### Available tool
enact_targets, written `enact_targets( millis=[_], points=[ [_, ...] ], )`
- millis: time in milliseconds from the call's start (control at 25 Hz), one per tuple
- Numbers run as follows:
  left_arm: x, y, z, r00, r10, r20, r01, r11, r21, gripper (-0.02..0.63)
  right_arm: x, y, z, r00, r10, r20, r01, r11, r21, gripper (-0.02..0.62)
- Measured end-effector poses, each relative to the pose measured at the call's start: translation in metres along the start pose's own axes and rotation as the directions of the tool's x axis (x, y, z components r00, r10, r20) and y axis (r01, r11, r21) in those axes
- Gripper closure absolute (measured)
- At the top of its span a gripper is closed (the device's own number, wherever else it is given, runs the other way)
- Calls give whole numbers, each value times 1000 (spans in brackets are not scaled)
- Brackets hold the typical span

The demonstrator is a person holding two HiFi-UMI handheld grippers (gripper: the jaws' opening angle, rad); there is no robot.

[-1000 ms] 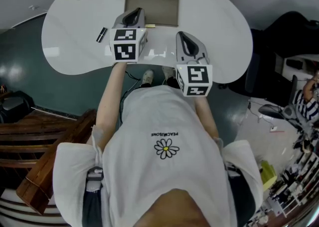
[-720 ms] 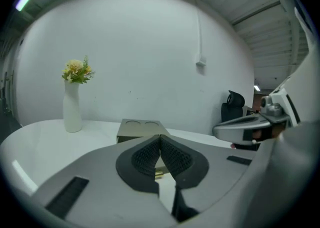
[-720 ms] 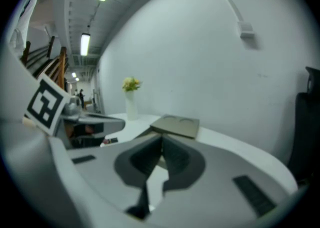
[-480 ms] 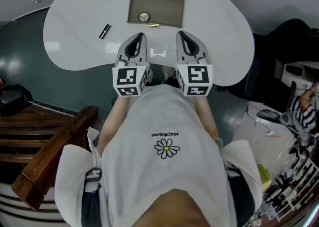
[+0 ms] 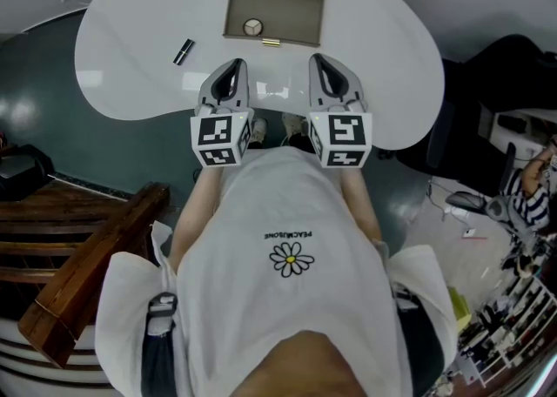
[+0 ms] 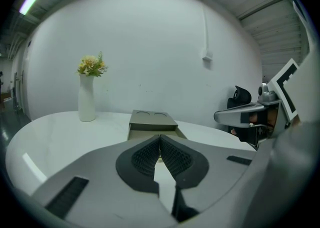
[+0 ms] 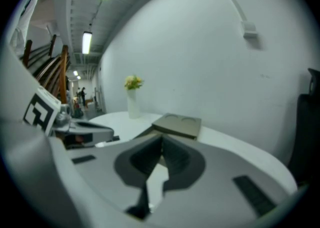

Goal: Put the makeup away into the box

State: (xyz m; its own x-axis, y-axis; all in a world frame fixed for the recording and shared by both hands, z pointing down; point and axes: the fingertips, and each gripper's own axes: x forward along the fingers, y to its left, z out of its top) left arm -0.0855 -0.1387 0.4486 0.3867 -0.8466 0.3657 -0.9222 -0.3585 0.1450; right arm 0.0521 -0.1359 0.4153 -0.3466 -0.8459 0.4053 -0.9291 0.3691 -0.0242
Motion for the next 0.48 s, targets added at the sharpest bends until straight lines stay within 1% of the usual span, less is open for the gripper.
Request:
enact_targets(
  millis=[160, 320, 480],
  points=[
    [-1, 6, -1, 1000, 13, 5, -13, 1000, -19, 584, 1, 2, -3, 1000, 3, -6, -3, 1000, 5, 566],
    [0, 18, -1, 1000, 31, -2, -31, 999, -9, 584, 1, 5, -6, 1000, 11, -14, -10, 1000, 15, 566],
    [1, 37, 2, 998, 66, -6, -66, 998, 0, 584, 0, 12, -10, 999, 22, -25, -22, 1000, 7, 566]
  ],
)
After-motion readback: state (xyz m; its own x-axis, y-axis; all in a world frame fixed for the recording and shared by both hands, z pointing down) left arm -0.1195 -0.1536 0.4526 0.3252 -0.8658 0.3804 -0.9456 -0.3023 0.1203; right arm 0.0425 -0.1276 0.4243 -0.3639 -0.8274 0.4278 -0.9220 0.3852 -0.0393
